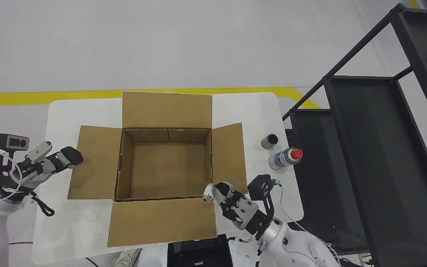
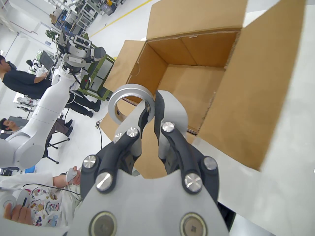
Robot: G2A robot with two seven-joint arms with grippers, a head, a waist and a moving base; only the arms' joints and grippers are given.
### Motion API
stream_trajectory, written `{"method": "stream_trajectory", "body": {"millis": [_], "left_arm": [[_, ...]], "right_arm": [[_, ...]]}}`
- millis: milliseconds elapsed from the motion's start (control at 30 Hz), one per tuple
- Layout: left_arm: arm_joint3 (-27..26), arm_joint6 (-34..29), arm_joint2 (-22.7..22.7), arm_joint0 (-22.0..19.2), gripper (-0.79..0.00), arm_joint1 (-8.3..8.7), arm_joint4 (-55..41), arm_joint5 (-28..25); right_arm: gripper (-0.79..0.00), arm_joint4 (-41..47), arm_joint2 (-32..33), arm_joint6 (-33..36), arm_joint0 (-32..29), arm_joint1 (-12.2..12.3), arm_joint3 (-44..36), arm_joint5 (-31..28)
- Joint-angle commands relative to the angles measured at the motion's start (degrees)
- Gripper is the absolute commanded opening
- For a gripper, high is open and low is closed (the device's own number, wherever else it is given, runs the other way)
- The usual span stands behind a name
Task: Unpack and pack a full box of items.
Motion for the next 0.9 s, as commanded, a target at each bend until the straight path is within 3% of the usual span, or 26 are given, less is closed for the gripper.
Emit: {"method": "stream_trajectory", "body": {"millis": [0, 267, 500, 700, 867], "left_arm": [[0.0, 0.0, 0.0, 0.0, 0.000, 0.00, 0.0, 0.0], [0.0, 0.0, 0.0, 0.0, 0.000, 0.00, 0.0, 0.0], [0.0, 0.0, 0.0, 0.0, 0.000, 0.00, 0.0, 0.0], [0.0, 0.0, 0.0, 0.0, 0.000, 0.00, 0.0, 0.0], [0.0, 0.0, 0.0, 0.0, 0.000, 0.00, 0.0, 0.0]], "right_arm": [[-0.785, -1.7, -4.4, 2.7, 4.0, -0.4, 0.0, 5.8], [-0.785, -4.0, -12.5, 18.3, 19.1, -1.7, 0.1, 23.6], [-0.785, -4.4, -15.0, 27.4, 32.2, -3.0, 8.3, 34.2], [-0.785, -3.4, -17.4, 30.6, 40.0, -4.1, 15.6, 39.2], [-0.785, -3.4, -17.4, 30.6, 40.0, -4.1, 15.6, 39.2]]}}
